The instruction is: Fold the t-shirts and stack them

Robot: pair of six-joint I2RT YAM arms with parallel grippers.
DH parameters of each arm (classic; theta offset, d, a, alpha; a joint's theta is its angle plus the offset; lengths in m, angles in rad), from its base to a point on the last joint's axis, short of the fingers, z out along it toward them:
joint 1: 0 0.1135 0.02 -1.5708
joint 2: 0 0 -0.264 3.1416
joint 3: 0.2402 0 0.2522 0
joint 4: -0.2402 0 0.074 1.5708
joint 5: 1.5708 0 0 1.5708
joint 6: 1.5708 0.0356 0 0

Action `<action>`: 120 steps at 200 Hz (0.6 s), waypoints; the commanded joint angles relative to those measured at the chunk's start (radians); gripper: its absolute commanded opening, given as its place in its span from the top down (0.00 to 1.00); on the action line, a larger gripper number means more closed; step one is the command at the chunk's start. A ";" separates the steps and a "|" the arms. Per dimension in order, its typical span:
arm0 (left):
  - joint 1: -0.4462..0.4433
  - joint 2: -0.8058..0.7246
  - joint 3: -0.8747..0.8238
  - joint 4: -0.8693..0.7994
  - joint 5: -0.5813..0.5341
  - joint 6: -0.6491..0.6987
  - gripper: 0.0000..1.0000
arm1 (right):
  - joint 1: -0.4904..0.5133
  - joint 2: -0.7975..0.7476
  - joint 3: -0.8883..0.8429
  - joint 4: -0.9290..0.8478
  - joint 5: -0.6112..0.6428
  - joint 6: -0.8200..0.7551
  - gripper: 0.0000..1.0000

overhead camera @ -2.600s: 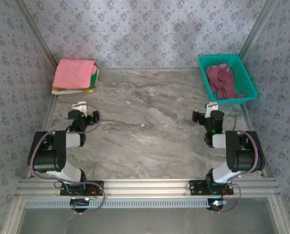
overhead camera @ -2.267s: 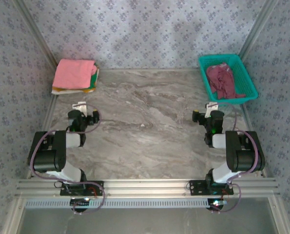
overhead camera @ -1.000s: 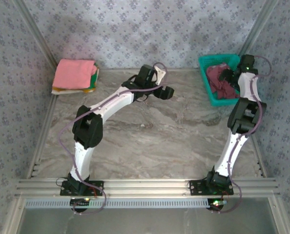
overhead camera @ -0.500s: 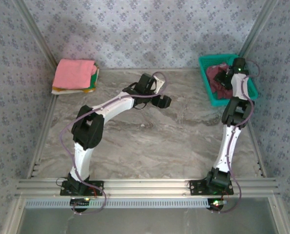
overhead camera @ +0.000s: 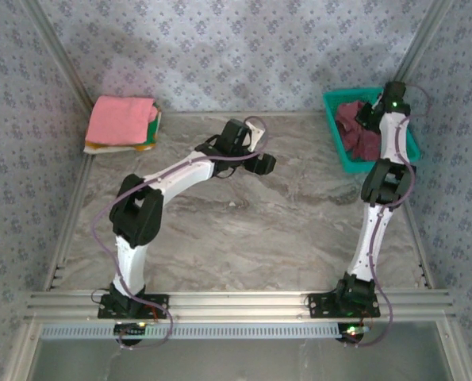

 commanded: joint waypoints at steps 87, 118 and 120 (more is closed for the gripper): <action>0.130 -0.546 -0.369 0.226 -0.205 -0.014 0.02 | 0.379 -0.610 0.096 0.040 0.386 -0.351 1.00; 0.170 -0.652 -0.479 0.279 -0.218 0.042 0.02 | 0.551 -0.713 -0.072 0.073 0.419 -0.361 1.00; 0.171 -0.657 -0.484 0.280 -0.222 0.045 0.02 | 0.560 -0.721 -0.095 0.088 0.418 -0.359 1.00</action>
